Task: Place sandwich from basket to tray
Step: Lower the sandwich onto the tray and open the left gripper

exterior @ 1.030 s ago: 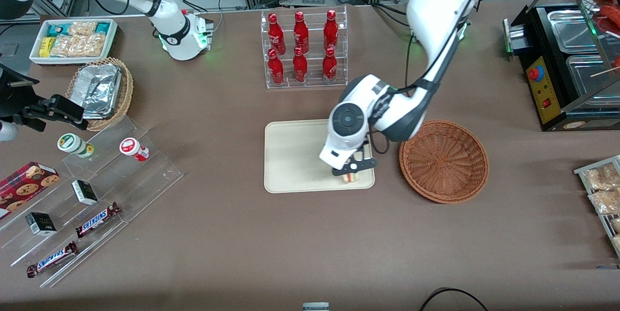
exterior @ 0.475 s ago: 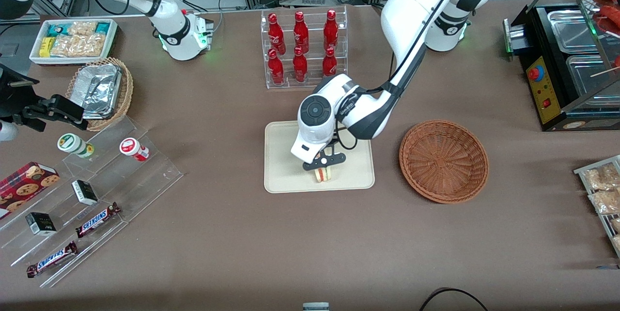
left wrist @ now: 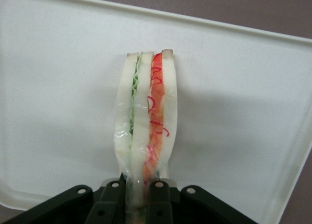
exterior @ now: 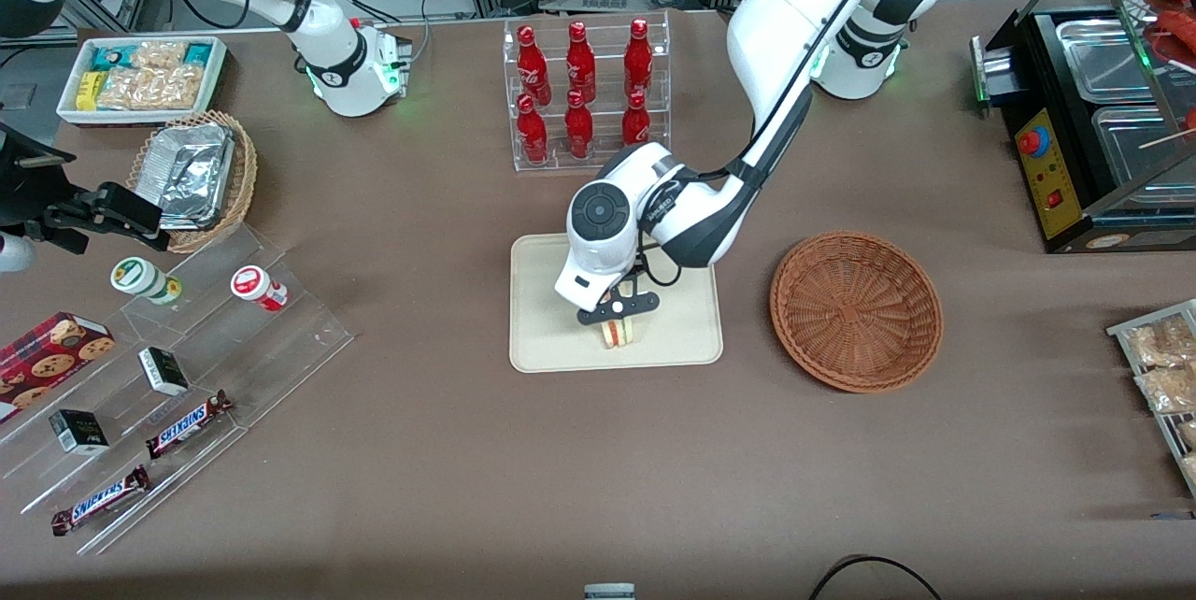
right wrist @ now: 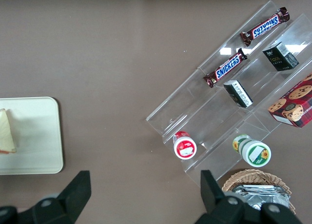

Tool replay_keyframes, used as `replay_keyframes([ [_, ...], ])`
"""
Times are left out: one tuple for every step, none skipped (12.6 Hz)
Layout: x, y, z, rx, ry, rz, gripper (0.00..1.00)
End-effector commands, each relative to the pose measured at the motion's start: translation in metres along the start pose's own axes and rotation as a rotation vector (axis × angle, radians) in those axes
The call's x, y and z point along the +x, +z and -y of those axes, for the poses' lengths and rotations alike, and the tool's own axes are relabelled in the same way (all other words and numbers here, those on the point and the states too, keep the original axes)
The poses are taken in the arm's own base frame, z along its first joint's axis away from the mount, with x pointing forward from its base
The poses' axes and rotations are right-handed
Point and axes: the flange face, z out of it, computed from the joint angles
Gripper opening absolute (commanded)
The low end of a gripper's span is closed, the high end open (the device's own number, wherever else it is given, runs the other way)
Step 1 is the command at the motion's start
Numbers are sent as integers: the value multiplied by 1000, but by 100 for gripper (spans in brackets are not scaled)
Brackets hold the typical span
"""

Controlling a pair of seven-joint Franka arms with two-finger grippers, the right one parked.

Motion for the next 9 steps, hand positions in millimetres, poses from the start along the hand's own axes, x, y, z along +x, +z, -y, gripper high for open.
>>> replay_keyframes([
  [-1, 0, -7, -22, -25, 20, 83],
  [-1, -2, -7, -27, -31, 22, 100],
  [0, -11, -7, -35, -35, 18, 100],
  [1, -24, -6, -45, -40, 15, 100],
  [4, -38, -2, -53, -49, 19, 100],
  [2, -51, -1, -56, -58, 25, 100],
  [-2, -68, 0, -59, -57, 20, 100],
  [-4, -79, 4, -47, -66, 22, 100],
  [-4, -92, 10, -32, -61, 27, 100],
])
